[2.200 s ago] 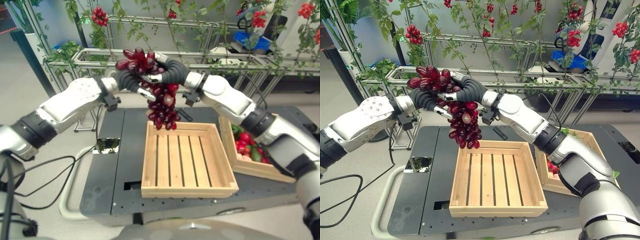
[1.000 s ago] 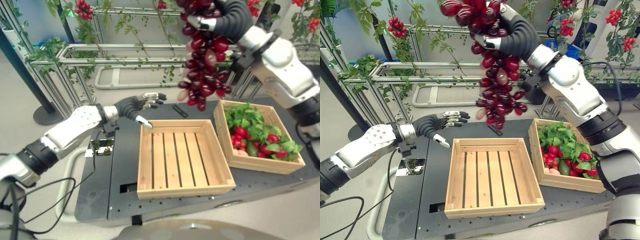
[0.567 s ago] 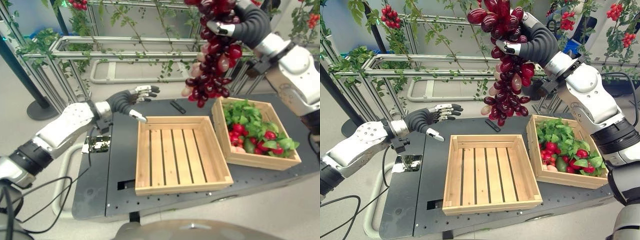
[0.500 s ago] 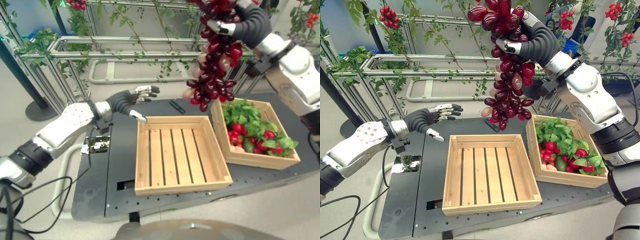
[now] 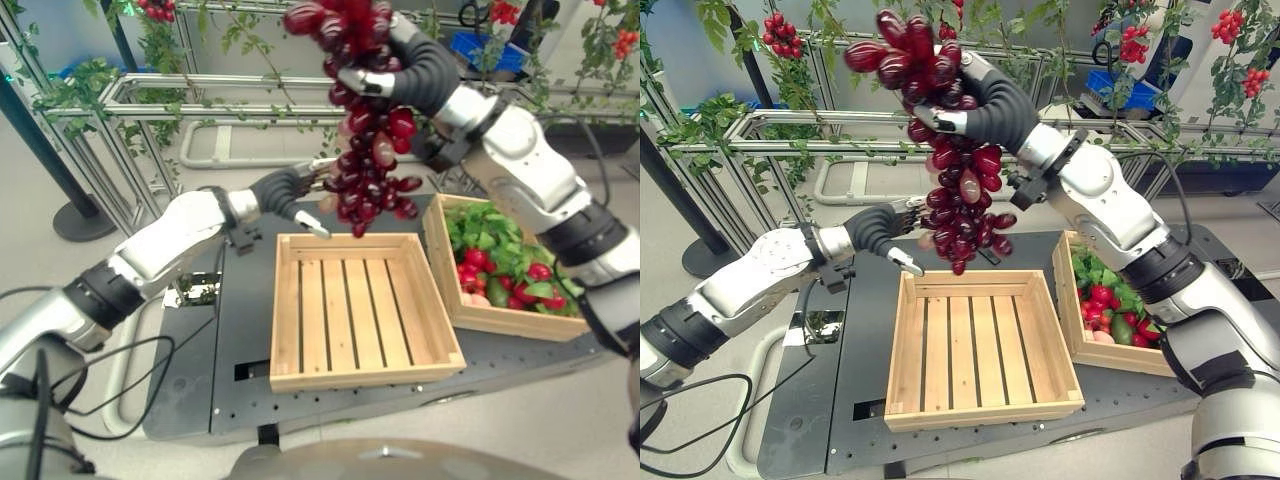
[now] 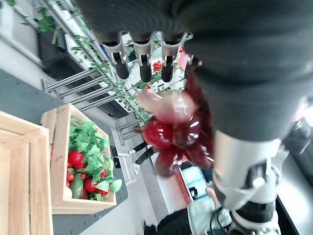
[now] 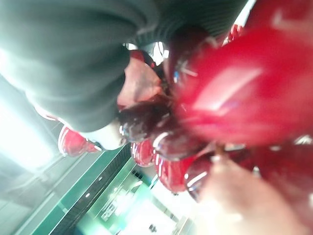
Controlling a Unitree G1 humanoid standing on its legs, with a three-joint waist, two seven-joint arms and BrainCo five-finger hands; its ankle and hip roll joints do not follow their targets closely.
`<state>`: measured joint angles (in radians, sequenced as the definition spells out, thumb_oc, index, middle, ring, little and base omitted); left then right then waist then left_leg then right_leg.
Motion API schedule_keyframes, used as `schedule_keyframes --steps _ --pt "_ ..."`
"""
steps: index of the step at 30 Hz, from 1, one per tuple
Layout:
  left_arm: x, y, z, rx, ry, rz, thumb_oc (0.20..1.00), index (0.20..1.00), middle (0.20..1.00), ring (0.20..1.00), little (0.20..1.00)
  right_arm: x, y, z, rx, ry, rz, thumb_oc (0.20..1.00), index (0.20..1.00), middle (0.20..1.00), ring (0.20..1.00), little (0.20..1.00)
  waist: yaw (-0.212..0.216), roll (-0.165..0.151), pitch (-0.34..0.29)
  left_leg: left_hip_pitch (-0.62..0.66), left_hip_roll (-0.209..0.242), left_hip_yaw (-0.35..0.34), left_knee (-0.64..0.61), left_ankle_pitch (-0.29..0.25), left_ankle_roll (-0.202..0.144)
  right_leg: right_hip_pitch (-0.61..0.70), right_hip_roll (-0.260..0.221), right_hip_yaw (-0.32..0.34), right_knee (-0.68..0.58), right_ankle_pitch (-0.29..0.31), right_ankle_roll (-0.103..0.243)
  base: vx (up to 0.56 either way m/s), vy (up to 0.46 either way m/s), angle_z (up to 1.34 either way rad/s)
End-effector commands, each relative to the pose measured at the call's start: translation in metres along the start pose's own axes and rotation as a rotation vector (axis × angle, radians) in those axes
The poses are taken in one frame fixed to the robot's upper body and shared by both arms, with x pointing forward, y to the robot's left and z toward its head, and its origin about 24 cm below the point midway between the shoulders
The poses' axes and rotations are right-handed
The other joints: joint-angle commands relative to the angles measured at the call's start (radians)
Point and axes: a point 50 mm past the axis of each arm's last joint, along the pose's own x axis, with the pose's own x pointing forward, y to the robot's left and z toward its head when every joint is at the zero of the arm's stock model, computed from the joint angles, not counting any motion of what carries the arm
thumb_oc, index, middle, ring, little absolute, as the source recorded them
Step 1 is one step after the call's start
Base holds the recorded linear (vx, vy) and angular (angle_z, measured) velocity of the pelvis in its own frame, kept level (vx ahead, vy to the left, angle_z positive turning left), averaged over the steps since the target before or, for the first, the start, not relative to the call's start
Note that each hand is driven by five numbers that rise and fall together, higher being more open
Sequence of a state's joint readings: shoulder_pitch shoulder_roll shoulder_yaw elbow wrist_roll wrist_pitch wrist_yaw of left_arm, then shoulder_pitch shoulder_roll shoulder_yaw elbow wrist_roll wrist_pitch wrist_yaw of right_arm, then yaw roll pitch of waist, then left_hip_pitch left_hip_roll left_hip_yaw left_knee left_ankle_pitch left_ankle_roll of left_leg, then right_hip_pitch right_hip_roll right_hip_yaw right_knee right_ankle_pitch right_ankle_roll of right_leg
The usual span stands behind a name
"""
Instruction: Pick up the fruits from the basket on one side to the basket on the other side
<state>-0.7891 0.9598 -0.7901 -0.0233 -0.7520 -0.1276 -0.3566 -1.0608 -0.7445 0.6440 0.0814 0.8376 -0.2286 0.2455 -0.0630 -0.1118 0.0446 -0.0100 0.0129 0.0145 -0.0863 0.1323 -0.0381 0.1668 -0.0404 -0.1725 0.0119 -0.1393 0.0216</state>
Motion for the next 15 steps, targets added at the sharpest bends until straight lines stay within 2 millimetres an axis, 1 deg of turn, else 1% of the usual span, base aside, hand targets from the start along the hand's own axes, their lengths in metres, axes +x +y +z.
schedule_keyframes --steps 1,6,15 --pt "0.017 0.005 0.026 0.074 -0.148 0.019 1.0 1.0 1.0 1.0 1.0 0.015 -0.004 0.029 -0.016 -0.119 0.009 0.2 0.2 0.2 0.2 0.2 0.022 0.011 -0.053 0.09 0.042 0.005 0.069 -0.168 -0.015 -0.087 -0.056 0.01 0.058 0.099 0.125 0.0 0.0 0.0" --pt "0.027 0.001 0.038 0.091 -0.194 -0.009 1.0 1.0 1.0 1.0 1.0 0.021 0.008 0.022 0.024 -0.107 0.056 0.2 0.2 0.2 0.2 0.2 0.024 0.008 -0.049 0.089 0.042 0.003 0.069 -0.168 -0.014 -0.089 -0.056 0.009 0.062 0.098 0.125 0.0 0.0 0.0" --pt "0.027 0.0 0.038 0.103 -0.188 -0.017 1.0 1.0 1.0 1.0 1.0 0.022 0.024 0.015 0.058 -0.082 0.125 0.2 0.2 0.2 0.2 0.2 0.022 0.011 -0.043 0.086 0.042 0.0 0.072 -0.169 -0.014 -0.093 -0.056 0.009 0.065 0.095 0.124 0.0 0.0 0.0"
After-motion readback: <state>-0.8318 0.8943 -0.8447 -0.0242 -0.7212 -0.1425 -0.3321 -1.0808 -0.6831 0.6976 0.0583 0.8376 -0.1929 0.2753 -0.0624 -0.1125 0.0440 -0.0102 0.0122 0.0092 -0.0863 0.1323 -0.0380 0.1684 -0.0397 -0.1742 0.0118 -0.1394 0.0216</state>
